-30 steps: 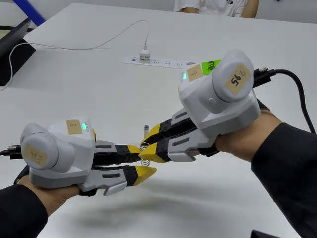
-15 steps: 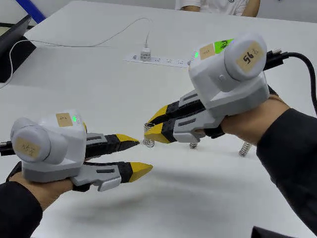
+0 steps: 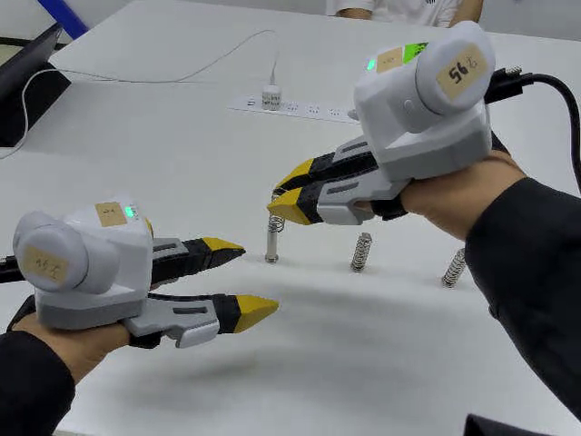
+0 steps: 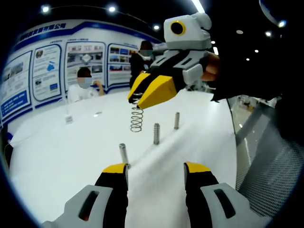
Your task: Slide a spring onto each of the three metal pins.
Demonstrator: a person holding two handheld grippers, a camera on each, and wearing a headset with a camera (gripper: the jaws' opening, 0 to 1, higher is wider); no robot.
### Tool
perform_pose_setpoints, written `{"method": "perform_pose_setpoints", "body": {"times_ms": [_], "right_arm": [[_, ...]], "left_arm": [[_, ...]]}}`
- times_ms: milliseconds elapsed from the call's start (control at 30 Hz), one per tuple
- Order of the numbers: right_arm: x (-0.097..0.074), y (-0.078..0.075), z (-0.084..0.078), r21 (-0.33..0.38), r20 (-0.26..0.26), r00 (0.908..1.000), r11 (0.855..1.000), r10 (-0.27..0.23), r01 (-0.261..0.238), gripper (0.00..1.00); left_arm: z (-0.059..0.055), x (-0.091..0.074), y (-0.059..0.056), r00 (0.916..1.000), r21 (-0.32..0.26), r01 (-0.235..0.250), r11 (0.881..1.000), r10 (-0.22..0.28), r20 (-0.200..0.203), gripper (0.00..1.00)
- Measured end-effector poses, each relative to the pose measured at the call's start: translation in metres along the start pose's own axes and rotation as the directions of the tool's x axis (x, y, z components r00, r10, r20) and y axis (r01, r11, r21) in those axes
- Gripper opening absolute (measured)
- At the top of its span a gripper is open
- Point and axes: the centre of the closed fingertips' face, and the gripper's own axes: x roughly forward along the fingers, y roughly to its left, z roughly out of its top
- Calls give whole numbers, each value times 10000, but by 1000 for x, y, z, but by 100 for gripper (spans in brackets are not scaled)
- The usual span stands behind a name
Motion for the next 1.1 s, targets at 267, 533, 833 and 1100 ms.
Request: {"method": "perform_pose_setpoints", "body": {"times_ms": [267,533,833,1100], "right_arm": [[4,-15,1,175,88,9991,9990,-406,404,12],[17,-21,-7,463,-105,9992,9982,-379,383,12],[29,-24,-20,616,-426,9988,9977,-246,272,12],[35,-25,-30,744,-679,9975,9969,-195,245,12]], "left_arm": [[-1,1,1,10000,-77,-51,10000,51,-17,50],[-2,1,1,10000,-150,-62,9999,61,-45,52],[-5,1,1,9999,-227,-60,9997,57,-118,52],[-7,0,2,9999,-269,-79,9996,76,-148,52]]}}
